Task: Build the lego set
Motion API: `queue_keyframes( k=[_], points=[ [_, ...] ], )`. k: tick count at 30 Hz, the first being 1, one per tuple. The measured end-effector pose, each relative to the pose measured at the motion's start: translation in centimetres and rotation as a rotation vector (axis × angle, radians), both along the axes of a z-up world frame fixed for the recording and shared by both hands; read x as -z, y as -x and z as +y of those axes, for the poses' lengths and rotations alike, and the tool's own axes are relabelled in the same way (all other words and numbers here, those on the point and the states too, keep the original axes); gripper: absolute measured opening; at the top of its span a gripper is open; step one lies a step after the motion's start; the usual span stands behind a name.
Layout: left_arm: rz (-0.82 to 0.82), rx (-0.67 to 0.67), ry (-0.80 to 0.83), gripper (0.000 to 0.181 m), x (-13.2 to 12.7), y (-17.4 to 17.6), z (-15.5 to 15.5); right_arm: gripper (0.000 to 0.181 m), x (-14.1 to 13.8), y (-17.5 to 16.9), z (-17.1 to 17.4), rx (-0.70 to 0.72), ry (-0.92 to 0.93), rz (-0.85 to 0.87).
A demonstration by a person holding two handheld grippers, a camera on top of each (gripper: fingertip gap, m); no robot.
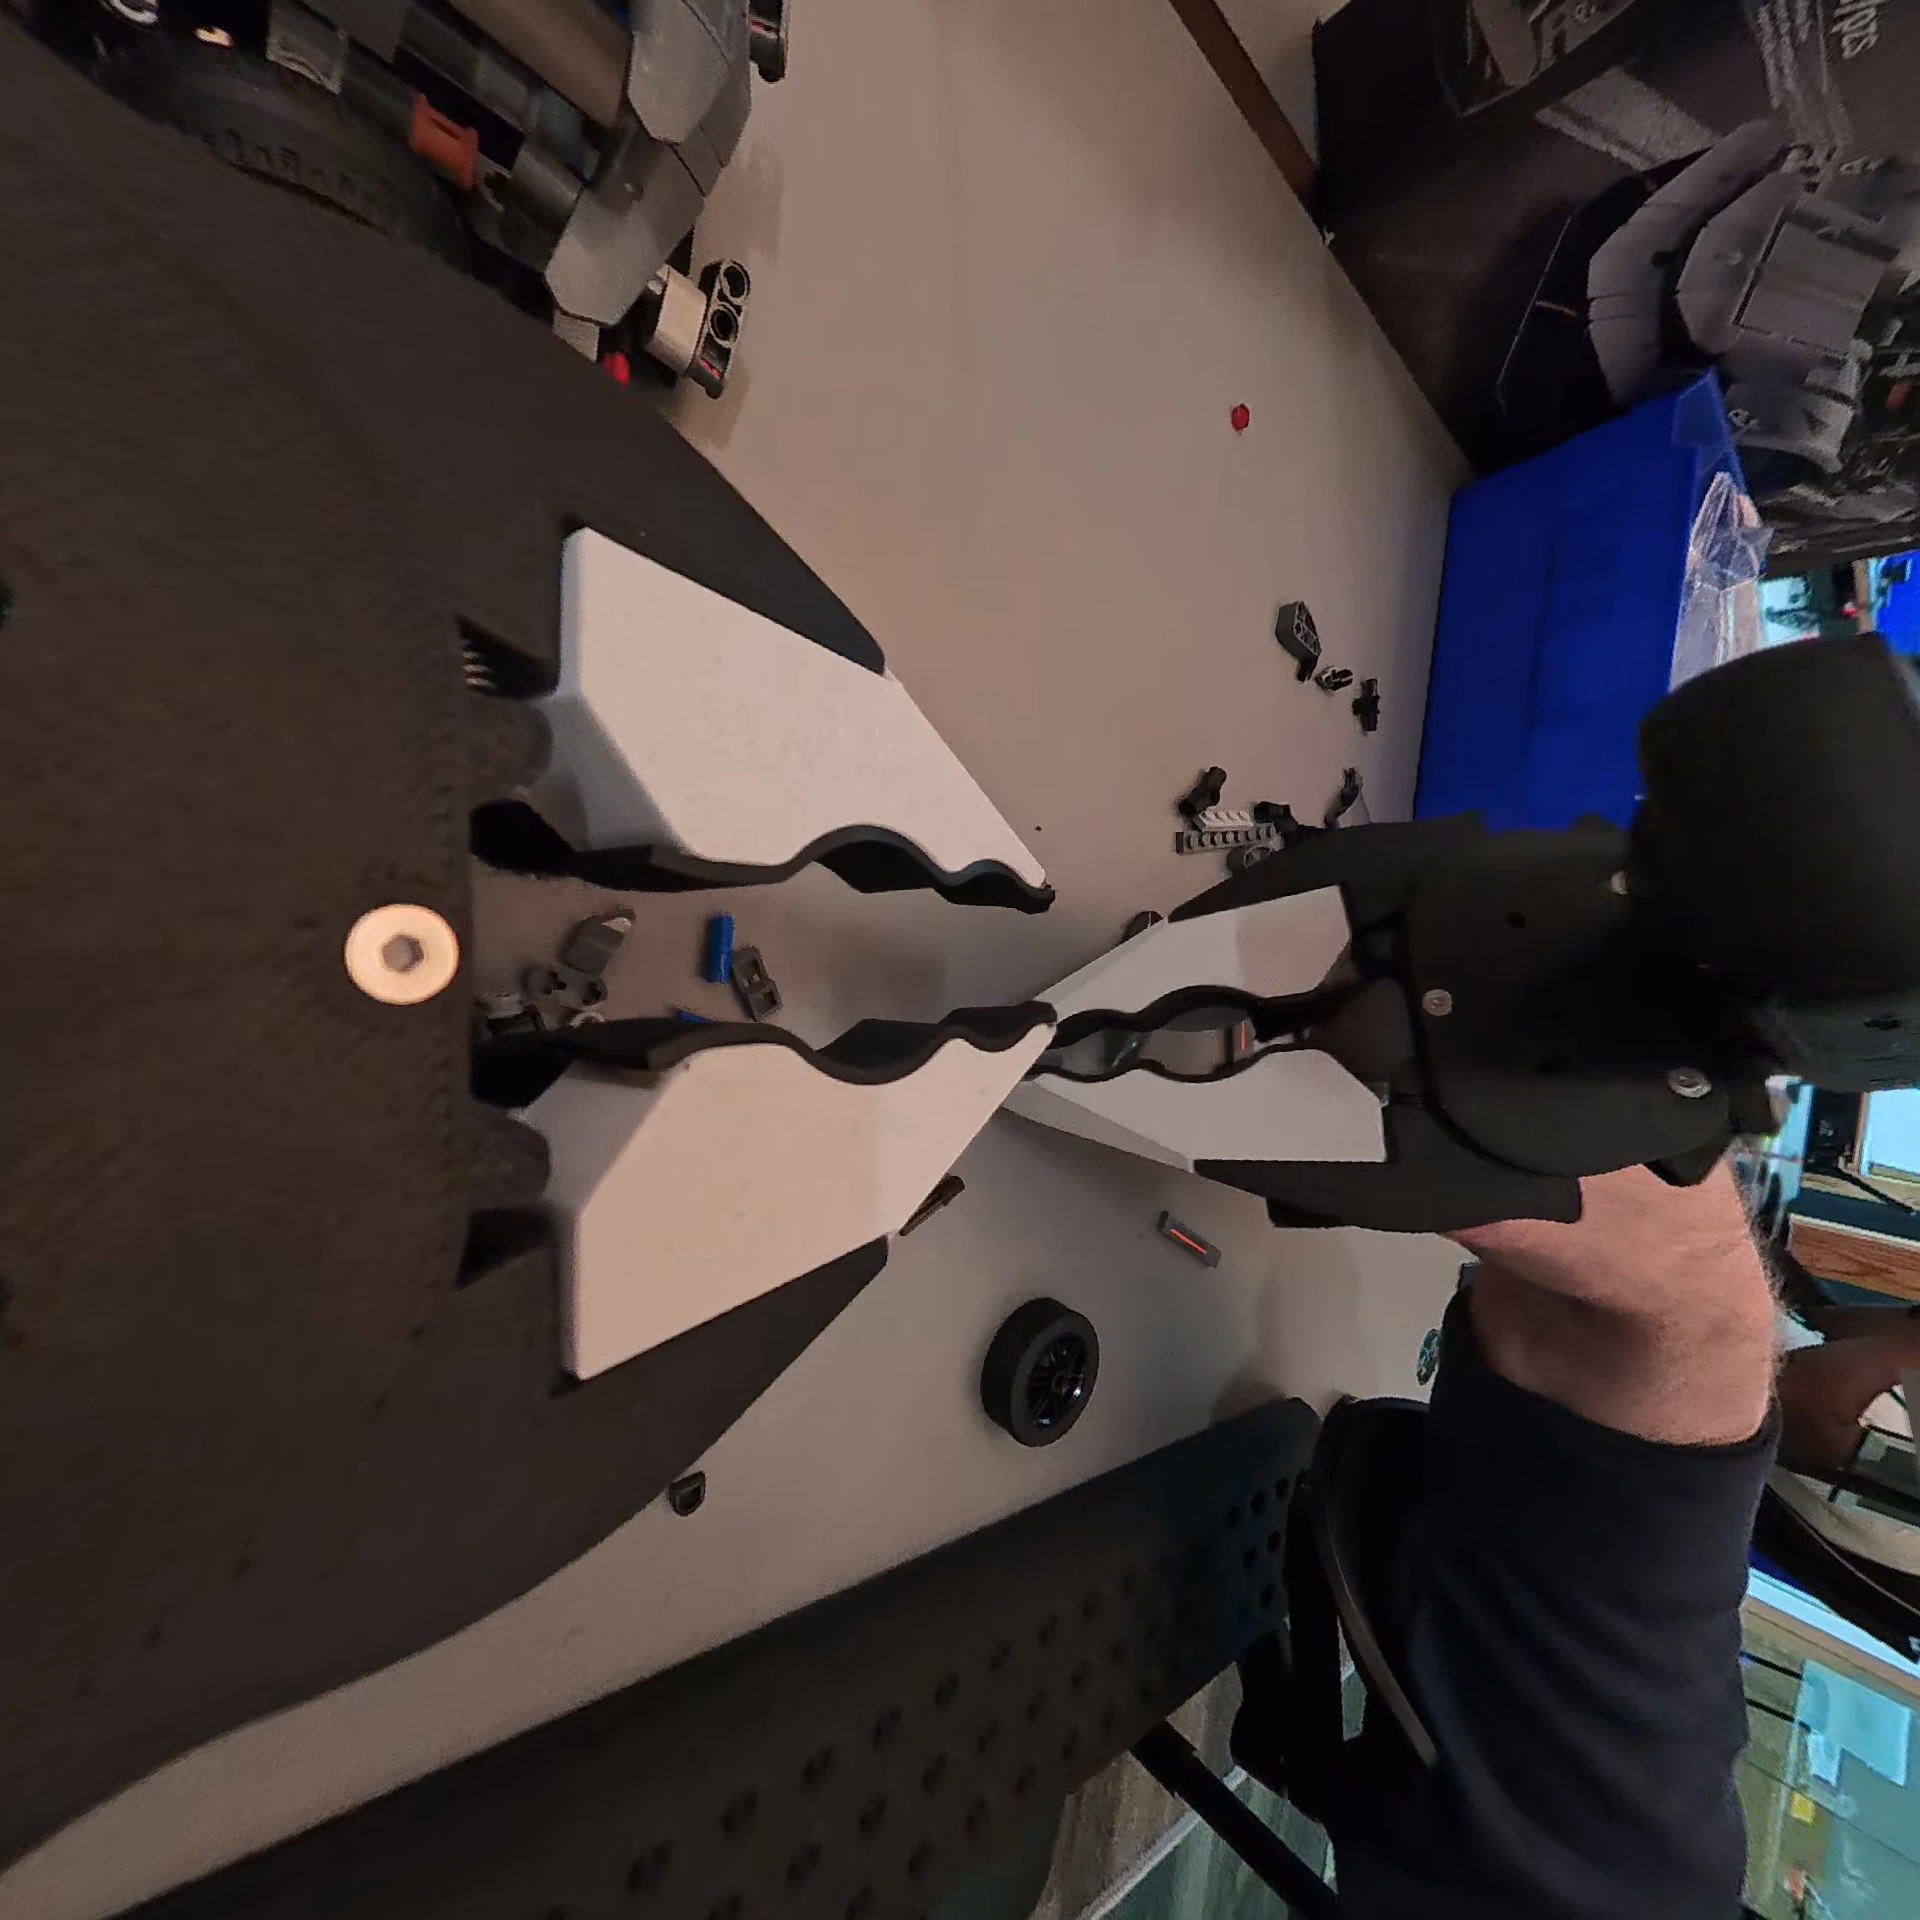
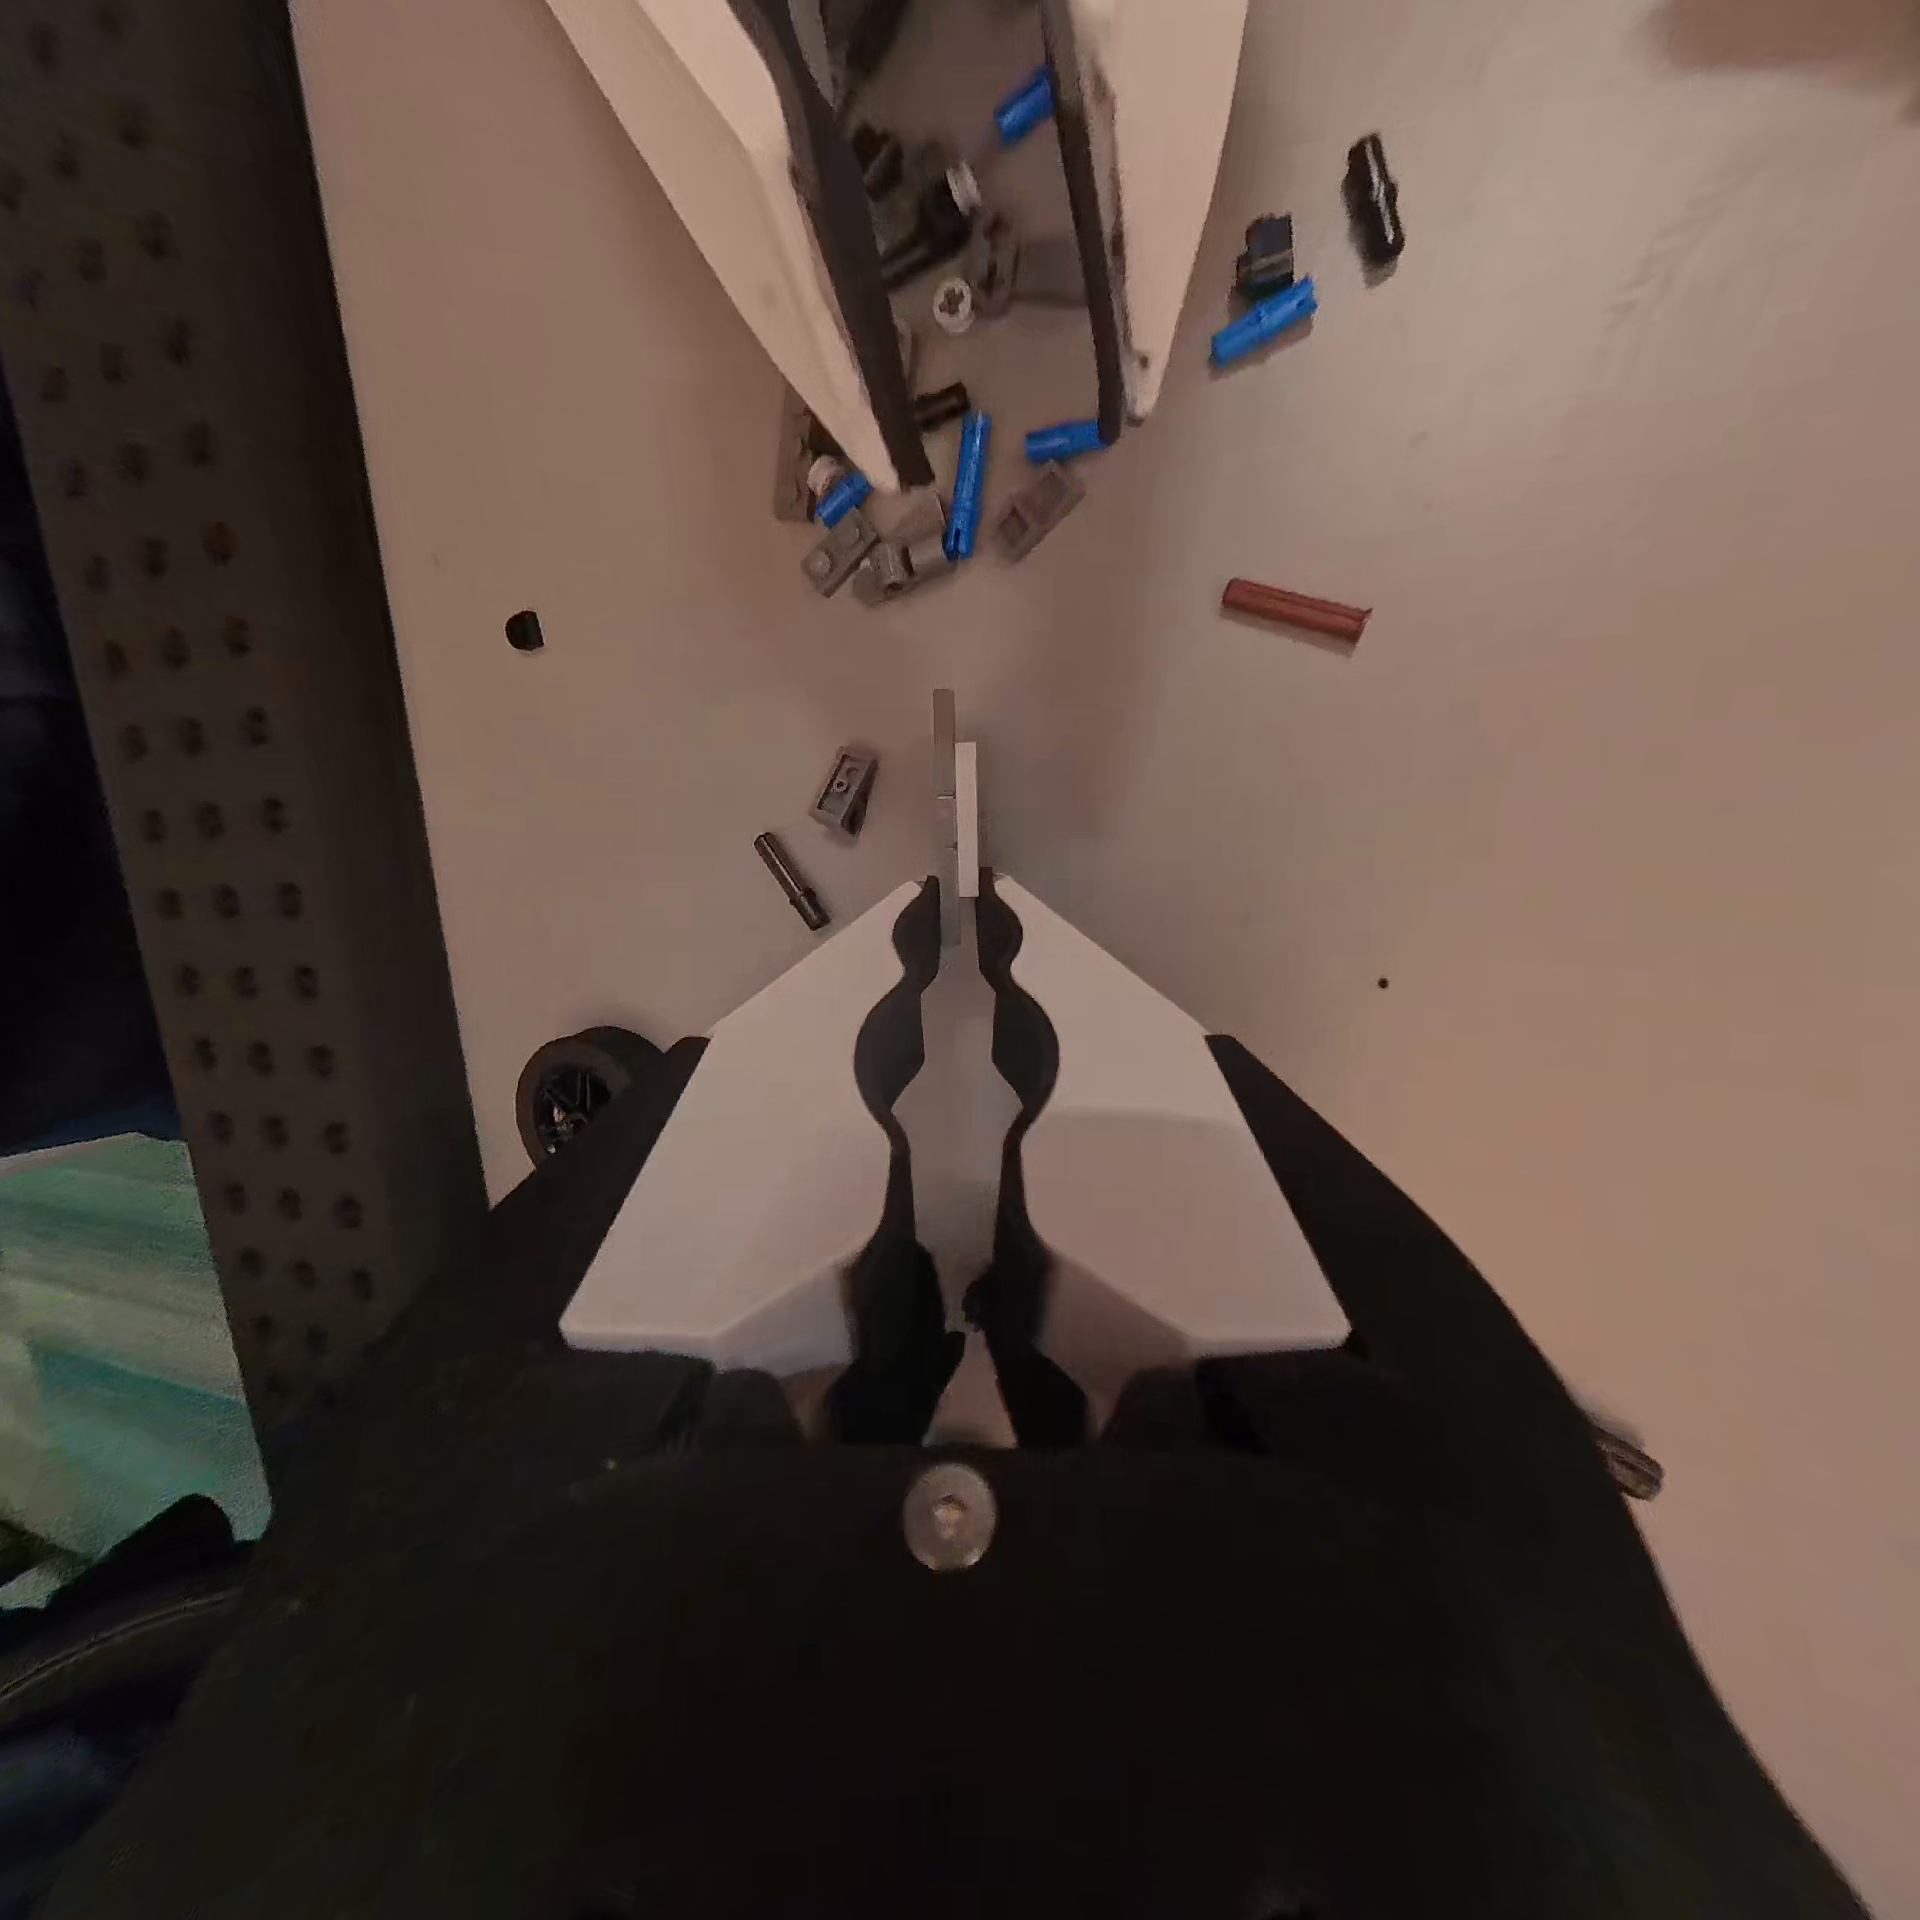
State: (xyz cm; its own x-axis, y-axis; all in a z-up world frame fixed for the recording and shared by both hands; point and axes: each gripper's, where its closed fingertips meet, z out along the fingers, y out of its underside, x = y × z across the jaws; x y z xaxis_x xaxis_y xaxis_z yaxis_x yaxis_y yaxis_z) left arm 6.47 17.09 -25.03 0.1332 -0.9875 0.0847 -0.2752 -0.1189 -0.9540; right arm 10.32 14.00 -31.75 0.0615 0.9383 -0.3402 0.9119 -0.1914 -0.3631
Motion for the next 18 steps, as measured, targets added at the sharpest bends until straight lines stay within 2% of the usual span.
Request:
queue_keyframes(
  k=[6, 18],
  points=[
    [-0.003, -0.004, 0.002, 0.014, 0.0, 0.1, 0.1, 0.004, 0.4, -0.1, 0.5, 0.051, 0.033, -0.005],
    [0.008, -0.002, 0.006, 0.016, 0.3, 0.0, 0.1, 0.03, 0.2, -0.4, 1.6, 0.073, -0.037, -0.024]
  ],
)
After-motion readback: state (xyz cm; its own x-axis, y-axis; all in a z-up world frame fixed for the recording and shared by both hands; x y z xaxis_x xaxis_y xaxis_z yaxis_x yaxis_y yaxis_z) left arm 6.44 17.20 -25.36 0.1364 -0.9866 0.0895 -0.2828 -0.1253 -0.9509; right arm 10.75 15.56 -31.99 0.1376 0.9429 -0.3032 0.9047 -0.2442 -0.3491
